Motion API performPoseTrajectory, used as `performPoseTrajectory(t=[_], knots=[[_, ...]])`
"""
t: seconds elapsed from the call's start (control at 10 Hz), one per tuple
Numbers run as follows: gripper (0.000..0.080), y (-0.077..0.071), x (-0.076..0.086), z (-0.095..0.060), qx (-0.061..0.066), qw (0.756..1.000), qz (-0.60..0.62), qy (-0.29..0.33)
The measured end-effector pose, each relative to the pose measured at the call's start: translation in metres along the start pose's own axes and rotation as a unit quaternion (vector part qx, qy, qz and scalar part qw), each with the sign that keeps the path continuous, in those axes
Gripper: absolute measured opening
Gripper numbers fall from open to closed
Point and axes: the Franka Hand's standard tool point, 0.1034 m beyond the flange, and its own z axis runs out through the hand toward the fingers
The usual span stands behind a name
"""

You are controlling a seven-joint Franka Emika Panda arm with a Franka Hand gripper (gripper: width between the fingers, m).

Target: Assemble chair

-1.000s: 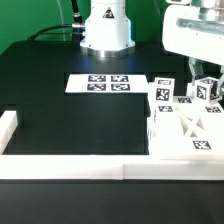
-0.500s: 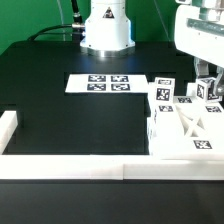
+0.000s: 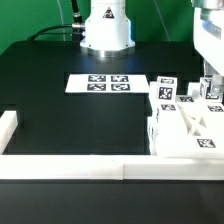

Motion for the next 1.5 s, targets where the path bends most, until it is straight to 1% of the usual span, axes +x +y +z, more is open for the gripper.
performPoseTrajectory(t=[0.1,0.2,0.3,0.4,0.5,0.6,0.9,1.0,1.3,1.4,1.5], knots=[[0.0293,0.0002,-0.0002,0.0002,0.000,1.000,0.010,0.000],[0.0489,0.0003,-0.0002,0.0004,0.000,1.000,-0.003,0.000],[0.0489,0.0003,-0.0002,0.0005,0.000,1.000,-0.019,0.000],[0.0611,0.0019,0.0003,0.0006,-0.007,1.000,-0.021,0.001],[0.0611,0.0023,0.0022,0.0004,-0.012,0.998,-0.057,0.002],[0.0641,0.0020,0.0044,0.0008,-0.014,0.993,-0.119,0.001],[0.0649,0.0023,0.0063,0.0021,-0.016,0.965,-0.260,0.000],[0.0649,0.0024,0.0068,0.0022,-0.016,0.959,-0.283,0.000],[0.0649,0.0019,0.0090,0.0022,-0.018,0.905,-0.425,0.002],[0.0649,0.0020,0.0088,0.0022,-0.018,0.894,-0.447,0.003],[0.0649,0.0021,0.0089,0.0022,-0.020,0.871,-0.491,0.007]])
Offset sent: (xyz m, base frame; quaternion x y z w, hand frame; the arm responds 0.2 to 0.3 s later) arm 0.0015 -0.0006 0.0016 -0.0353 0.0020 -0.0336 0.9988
